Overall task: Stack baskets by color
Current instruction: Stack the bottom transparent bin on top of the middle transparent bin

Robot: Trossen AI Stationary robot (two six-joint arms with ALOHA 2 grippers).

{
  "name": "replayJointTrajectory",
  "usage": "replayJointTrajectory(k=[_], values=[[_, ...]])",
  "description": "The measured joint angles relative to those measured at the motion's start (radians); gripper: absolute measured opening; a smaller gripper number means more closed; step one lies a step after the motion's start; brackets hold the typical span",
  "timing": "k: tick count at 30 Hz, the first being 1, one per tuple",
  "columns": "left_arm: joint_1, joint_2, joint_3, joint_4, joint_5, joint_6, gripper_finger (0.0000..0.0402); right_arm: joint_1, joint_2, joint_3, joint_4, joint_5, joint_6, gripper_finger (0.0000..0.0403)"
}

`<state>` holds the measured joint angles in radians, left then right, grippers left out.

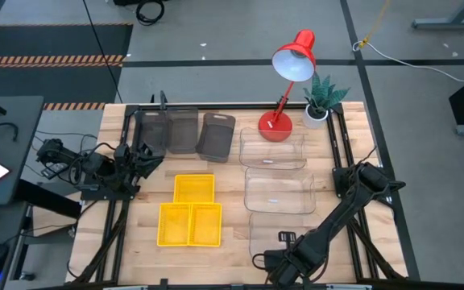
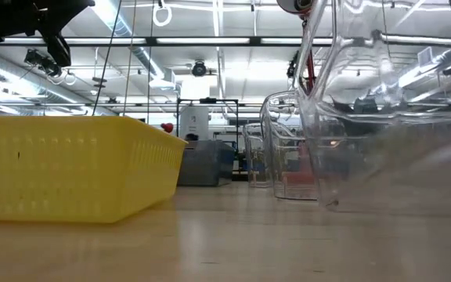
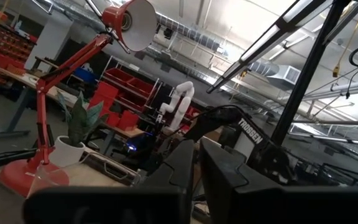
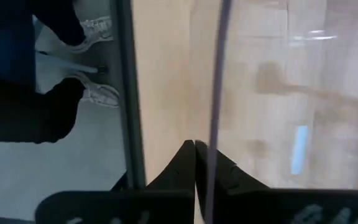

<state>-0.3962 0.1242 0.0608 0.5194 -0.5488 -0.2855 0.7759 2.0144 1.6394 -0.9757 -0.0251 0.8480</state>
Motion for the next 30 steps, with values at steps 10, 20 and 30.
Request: replayJointTrajectory(k=[10,20,30], values=[[0.000,0.000,0.000,0.000,0.000,0.000,0.0028,0.000,0.000,0.196,-0.241,0.075,-0.019,0.0006],[0.000,0.000,0.000,0.000,0.000,0.000,0.0033,-0.015,0.000,0.314,-0.363,0.084,-0.063,0.0007],[0.000,0.000,0.000,0.000,0.000,0.000,0.0035,-0.035,-0.001,0.459,-0.520,0.157,-0.104,0.0007]])
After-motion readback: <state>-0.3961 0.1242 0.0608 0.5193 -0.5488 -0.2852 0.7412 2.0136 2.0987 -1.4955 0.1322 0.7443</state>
